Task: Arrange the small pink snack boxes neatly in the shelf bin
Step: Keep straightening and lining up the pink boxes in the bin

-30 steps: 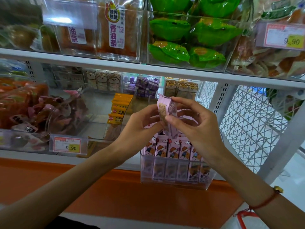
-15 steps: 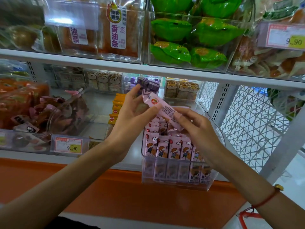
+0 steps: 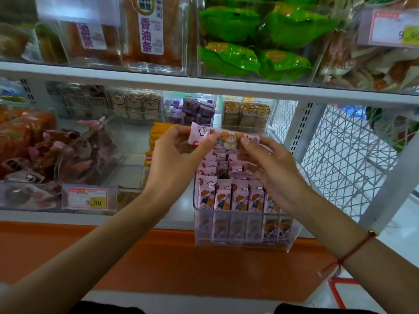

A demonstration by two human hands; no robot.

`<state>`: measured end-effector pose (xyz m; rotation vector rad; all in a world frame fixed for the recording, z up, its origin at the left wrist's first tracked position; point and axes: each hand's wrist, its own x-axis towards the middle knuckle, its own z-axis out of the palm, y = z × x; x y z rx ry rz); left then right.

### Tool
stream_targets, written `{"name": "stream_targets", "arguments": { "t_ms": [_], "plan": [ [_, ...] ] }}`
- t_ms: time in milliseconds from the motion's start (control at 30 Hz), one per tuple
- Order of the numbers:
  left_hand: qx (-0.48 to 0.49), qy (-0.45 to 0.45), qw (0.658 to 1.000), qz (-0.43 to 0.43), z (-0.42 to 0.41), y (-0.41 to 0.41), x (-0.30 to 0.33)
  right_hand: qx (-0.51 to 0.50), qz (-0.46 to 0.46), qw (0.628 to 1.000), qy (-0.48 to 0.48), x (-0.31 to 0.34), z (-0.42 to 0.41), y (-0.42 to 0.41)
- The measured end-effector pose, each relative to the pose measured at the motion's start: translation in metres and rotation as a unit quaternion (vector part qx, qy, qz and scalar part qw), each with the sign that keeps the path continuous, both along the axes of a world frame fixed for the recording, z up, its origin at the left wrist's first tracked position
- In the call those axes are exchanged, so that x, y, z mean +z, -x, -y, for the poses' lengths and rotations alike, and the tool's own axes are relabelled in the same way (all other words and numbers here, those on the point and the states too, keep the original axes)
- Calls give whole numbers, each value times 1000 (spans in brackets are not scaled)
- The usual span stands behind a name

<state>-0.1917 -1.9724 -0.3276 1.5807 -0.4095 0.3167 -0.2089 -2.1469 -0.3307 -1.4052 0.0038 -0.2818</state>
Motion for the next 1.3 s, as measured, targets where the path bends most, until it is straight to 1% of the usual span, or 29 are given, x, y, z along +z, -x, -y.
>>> {"name": "stream_targets", "arguments": {
  "t_ms": [67, 133, 200, 233, 267, 333, 367, 433, 467, 533, 633, 767, 800, 867, 900, 933, 1000, 1033, 1067, 1133, 1200, 1233, 1300],
  "plan": [
    [-2, -22, 1000, 21, -1, -4, 0, -12, 1, 1000, 23, -3, 0, -4],
    [-11, -52, 997, 50, -3, -9, 3, -39, 6, 997, 73, -7, 2, -9],
    [-16, -72, 995, 72, -6, -13, 9, -70, 35, 982, 170, -12, 4, -15],
    [-17, -84, 993, 84, -7, -15, 13, -81, 53, 968, 232, -15, 7, -17],
    [-16, -103, 990, 99, -8, -17, 16, -92, 63, 946, 303, -19, 9, -20],
    [-20, -152, 981, 117, -11, -24, 23, -107, 66, 881, 455, -27, 15, -24],
    [-29, -177, 977, 116, -11, -27, 25, -106, 68, 850, 512, -31, 17, -24],
    [-44, -244, 961, 120, -10, -36, 28, -91, 65, 807, 580, -37, 21, -25],
    [-45, -284, 949, 127, -8, -40, 28, -81, 59, 795, 599, -39, 22, -25],
    [-48, -349, 925, 141, -3, -48, 30, -64, 41, 786, 614, -39, 24, -24],
    [-77, -412, 896, 144, 7, -60, 32, -46, 23, 792, 608, -38, 26, -23],
    [-100, -514, 841, 135, 25, -70, 23, -41, 19, 791, 611, -38, 25, -24],
    [-97, -546, 821, 138, 29, -72, 19, -45, 16, 795, 605, -37, 24, -24],
    [-59, -599, 780, 170, 32, -73, 14, -62, 21, 813, 579, -32, 22, -26],
    [-37, -608, 770, 189, 32, -73, 12, -66, 26, 825, 561, -27, 21, -28],
    [-23, -605, 770, 201, 31, -72, 12, -53, 26, 839, 541, -22, 20, -30],
    [-17, -583, 787, 199, 28, -70, 12, 17, 7, 868, 497, -11, 18, -38],
    [-19, -569, 800, 190, 26, -69, 13, 54, -6, 875, 481, -8, 16, -41],
    [-17, -549, 816, 182, 24, -66, 13, 78, -15, 873, 481, -6, 14, -43],
    [21, -472, 864, 172, 14, -57, 11, 87, -24, 848, 522, -8, 12, -48],
    [87, -346, 924, 138, 1, -43, 2, 82, -28, 816, 572, -9, 11, -52],
    [108, -290, 945, 109, -5, -35, -5, 78, -25, 802, 591, -8, 10, -54],
    [104, -233, 966, 31, -14, -23, -19, 70, -17, 783, 618, -4, 7, -59]
  ]
}}
